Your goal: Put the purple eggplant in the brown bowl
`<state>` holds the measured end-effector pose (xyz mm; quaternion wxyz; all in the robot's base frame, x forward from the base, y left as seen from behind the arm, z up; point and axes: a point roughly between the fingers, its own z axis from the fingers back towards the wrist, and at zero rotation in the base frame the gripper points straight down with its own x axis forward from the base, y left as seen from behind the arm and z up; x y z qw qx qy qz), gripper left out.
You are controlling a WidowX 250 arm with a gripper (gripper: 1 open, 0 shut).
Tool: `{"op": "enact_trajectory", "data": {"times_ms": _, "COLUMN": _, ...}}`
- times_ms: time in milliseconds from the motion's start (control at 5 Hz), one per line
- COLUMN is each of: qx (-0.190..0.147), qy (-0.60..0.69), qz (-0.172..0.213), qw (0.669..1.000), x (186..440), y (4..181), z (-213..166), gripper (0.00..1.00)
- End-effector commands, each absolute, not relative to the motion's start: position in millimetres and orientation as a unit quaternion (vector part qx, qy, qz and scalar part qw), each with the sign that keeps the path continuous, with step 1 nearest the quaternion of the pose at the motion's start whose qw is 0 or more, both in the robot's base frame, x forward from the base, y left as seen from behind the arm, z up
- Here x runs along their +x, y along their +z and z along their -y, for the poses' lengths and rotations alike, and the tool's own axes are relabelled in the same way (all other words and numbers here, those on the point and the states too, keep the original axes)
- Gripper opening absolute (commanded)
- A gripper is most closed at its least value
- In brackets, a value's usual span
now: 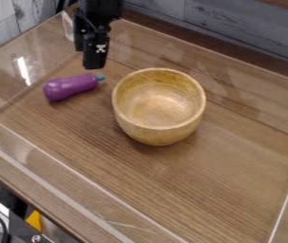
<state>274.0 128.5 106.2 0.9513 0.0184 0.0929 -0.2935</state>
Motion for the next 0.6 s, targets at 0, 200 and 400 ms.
{"op": "enact_trajectory", "data": {"times_ms": 0, "qx": 0.054, "qy": -0.3, "qz": -0.059, "qw": 0.95, "x": 274.4, "y": 122.5, "z": -151.2, "gripper": 0.0}}
{"op": "enact_trajectory", "data": {"times_ms": 200, "qx": 0.056, "qy": -0.298, "qz": -0.062, "qw": 0.951, "x": 268.1, "y": 110.8, "z": -169.5, "gripper": 1.0}}
{"op": "enact_trajectory", "data": {"times_ms": 400, "qx": 0.061, "qy": -0.339, "qz": -0.061, "qw": 0.937, "x": 268.7, "y": 97.8, "z": -181.6, "gripper": 0.0}}
